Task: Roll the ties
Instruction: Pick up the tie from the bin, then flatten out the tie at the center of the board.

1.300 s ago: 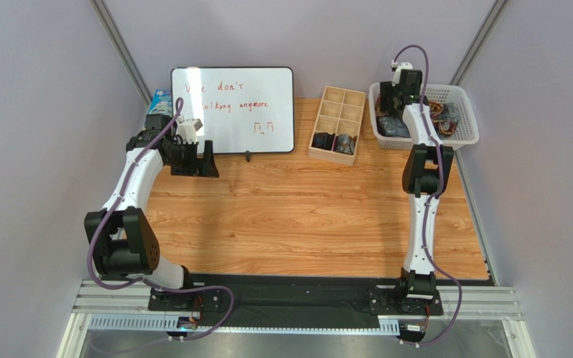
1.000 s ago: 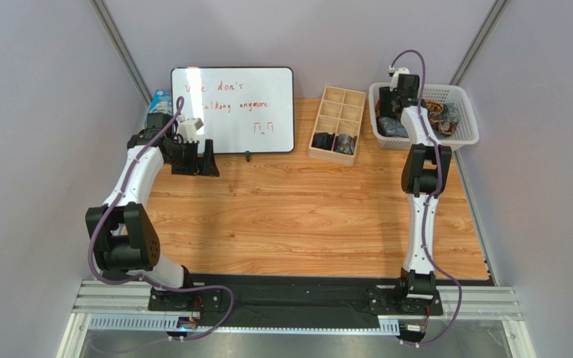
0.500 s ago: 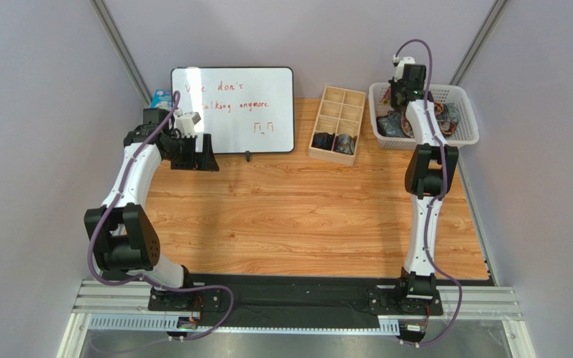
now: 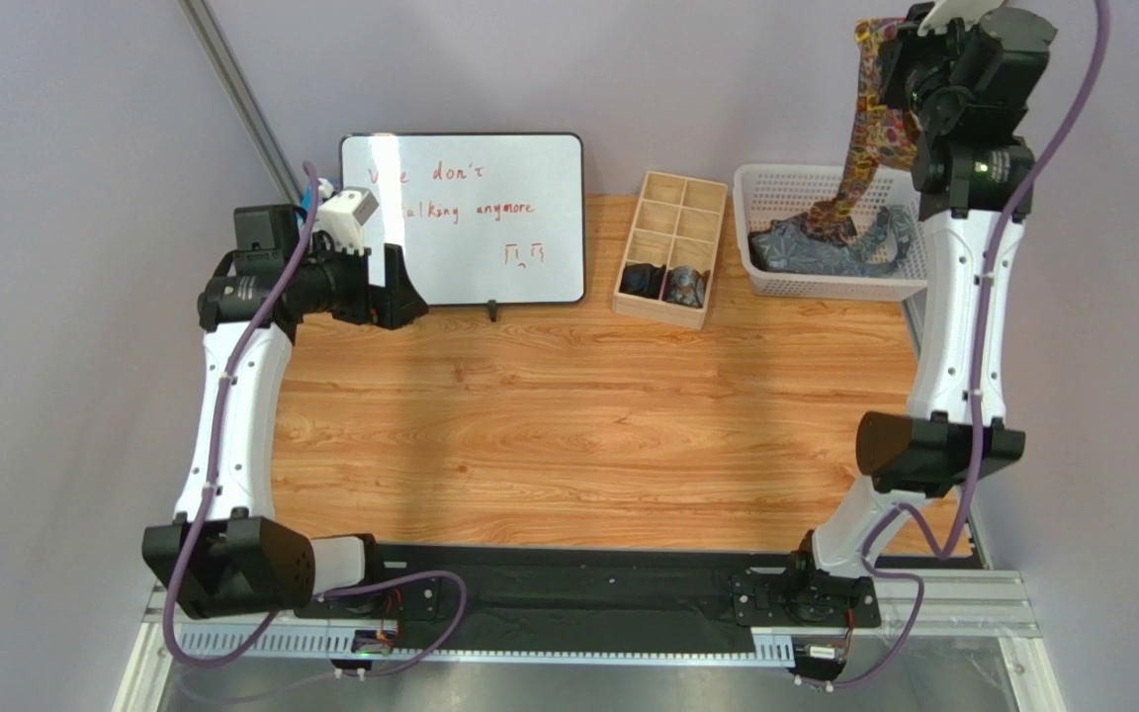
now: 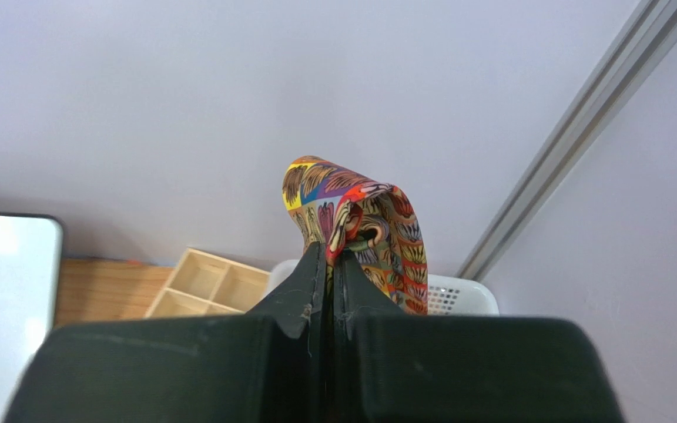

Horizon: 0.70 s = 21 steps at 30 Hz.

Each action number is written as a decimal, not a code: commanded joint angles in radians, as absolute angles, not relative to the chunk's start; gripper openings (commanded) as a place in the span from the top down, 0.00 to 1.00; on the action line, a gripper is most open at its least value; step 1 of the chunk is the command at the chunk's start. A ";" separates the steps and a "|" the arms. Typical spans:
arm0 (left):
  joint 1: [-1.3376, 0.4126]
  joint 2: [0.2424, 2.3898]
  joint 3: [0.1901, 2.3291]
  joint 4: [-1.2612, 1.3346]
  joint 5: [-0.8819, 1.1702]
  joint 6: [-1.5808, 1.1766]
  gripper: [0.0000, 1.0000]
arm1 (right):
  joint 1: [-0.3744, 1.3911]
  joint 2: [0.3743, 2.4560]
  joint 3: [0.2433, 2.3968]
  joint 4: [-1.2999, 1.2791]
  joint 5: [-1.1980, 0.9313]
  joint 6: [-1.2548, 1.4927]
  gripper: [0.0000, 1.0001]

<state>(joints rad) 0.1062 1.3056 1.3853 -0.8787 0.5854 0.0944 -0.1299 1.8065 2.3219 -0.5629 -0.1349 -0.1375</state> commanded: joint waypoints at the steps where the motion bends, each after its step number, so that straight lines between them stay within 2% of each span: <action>1: 0.110 1.206 1.420 -0.885 0.644 0.091 0.01 | -0.121 1.680 2.306 -0.670 -0.276 -0.045 1.00; 9: 0.110 0.988 1.295 -0.789 0.666 0.077 0.01 | -0.034 1.487 2.189 -0.699 -0.483 0.211 1.00; 12: 0.110 0.893 1.226 -0.733 0.658 0.072 0.01 | 0.107 1.427 2.117 -0.718 -0.474 0.270 1.00; 17: 0.109 0.818 1.187 -0.747 0.658 0.103 0.01 | 0.397 1.324 1.875 -0.675 -0.419 0.379 1.00; 21: 0.110 0.801 1.169 -0.773 0.663 0.132 0.01 | 0.526 1.316 1.848 -0.629 -0.341 0.503 1.00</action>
<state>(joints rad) 0.1062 0.8078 1.1908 -0.7876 0.6426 0.0956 0.4397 1.3487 1.8477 -0.7044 -0.4179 0.3424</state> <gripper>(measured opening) 0.993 0.011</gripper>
